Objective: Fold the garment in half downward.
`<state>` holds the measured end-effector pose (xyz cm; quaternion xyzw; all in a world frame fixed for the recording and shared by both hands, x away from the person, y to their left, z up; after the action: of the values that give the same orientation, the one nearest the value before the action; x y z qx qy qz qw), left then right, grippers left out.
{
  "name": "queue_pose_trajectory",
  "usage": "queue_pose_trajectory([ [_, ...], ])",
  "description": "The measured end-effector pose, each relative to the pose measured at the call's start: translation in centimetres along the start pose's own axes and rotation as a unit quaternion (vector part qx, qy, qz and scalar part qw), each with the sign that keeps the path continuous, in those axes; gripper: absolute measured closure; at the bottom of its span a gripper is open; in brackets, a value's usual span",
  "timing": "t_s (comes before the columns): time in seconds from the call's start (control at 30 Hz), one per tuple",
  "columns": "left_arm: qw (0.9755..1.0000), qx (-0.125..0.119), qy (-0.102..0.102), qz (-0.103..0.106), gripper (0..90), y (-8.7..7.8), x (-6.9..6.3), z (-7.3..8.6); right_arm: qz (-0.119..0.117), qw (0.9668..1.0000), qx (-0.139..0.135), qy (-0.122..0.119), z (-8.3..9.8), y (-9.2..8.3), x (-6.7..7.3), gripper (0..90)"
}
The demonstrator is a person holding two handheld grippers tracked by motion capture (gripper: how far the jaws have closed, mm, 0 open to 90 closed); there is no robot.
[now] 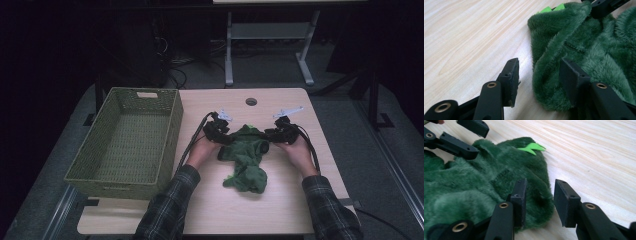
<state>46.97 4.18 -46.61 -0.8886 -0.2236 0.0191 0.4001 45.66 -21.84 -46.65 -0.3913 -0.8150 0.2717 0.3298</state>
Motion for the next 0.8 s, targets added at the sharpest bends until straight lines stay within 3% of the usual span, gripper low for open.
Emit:
queue_pose_trajectory([
  [0.17,1.0000,0.003,0.005,-0.002,52.5,0.3,0.1,0.1,0.001,1.0000,-0.005,-0.006,0.0,0.1,0.0,61.3],
  [0.33,1.0000,0.008,0.006,0.000,56.2,0.6,0.3,0.4,0.009,0.9995,0.006,-0.030,0.1,0.8,0.6,61.6],
  [0.5,1.0000,0.006,-0.001,0.001,60.7,0.7,0.3,0.4,0.015,0.9995,0.012,-0.023,0.2,0.9,0.3,69.4],
  [0.63,0.9999,0.008,0.004,0.004,62.3,0.8,0.2,0.2,0.016,0.9996,0.015,-0.016,0.3,1.0,0.1,67.5],
  [0.8,0.9998,0.016,0.012,0.007,69.2,1.0,0.2,-0.1,0.010,0.9997,0.019,-0.015,0.2,0.9,0.2,81.1],
])
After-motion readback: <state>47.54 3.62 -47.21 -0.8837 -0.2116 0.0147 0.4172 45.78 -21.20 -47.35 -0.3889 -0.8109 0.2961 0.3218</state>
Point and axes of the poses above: each handheld gripper's, and its own axes: y roughly forward along the jaws, z roughly out of its underside, x roughly to its left, the point moved 1 cm from there along y, roughly forward along the jaws, and after that the axes turned 13 degrees about y, right-handed, at the moved point
